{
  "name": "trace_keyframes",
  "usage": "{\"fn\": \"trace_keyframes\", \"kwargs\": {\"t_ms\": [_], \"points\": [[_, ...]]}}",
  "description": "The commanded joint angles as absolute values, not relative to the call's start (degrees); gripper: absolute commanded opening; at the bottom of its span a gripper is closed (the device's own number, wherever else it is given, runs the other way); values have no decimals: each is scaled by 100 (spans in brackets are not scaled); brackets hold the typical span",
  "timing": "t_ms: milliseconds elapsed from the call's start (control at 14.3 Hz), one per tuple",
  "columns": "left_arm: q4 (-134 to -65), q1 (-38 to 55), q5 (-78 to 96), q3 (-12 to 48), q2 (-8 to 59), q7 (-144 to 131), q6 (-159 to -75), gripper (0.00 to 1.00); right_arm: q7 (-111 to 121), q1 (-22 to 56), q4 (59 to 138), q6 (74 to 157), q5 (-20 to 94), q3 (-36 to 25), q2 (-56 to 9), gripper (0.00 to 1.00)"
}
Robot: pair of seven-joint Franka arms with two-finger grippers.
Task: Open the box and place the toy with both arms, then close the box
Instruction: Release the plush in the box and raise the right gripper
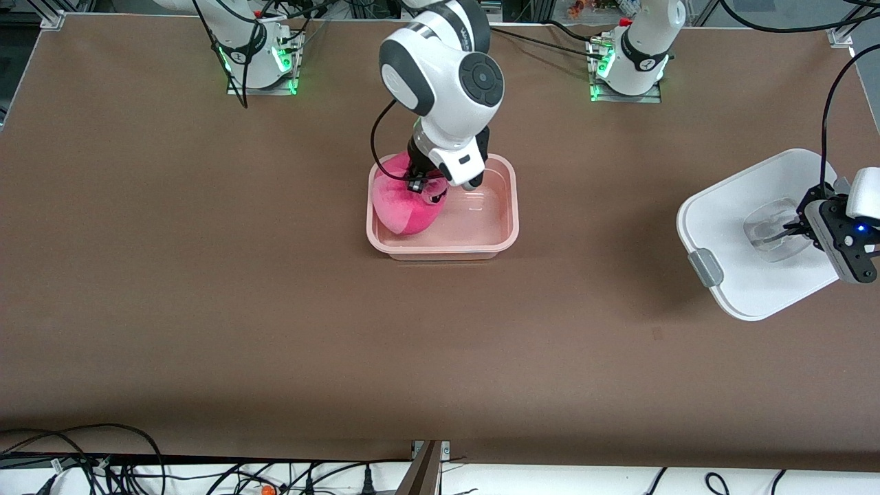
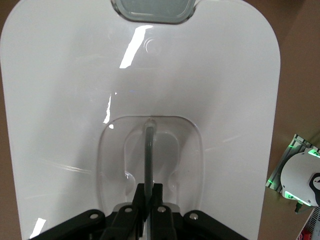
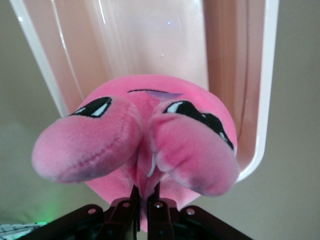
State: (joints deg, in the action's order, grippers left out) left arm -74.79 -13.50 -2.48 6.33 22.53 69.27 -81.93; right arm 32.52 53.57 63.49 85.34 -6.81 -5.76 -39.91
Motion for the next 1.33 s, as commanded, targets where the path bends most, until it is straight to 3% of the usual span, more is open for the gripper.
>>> {"fn": "trace_keyframes", "kwargs": {"t_ms": [0,209,349,419,767,1256], "points": [[-7453,-1354,-325,694,2232,7049,-8034,0,3322,5414,6100,8639,-773,-642,-4280,0],[-7453,-1353,-325,712,2232,7049,-7963,0,3191,5475,6108,8999,-782,-650,-4578,4],[-7453,-1345,-325,712,2232,7049,-7919,0,3007,5528,6108,9297,-800,-650,-4754,33],[-7453,-1345,-325,712,2224,7049,-7867,0,2945,5572,6108,9490,-791,-650,-4833,99],[-7453,-1336,-325,721,2215,7049,-7788,0,1742,5783,6117,10528,-756,-642,-5062,100],[-7453,-1310,-325,738,2197,7066,-7691,0,1433,5468,6100,10362,-361,-835,-4475,100]]}}
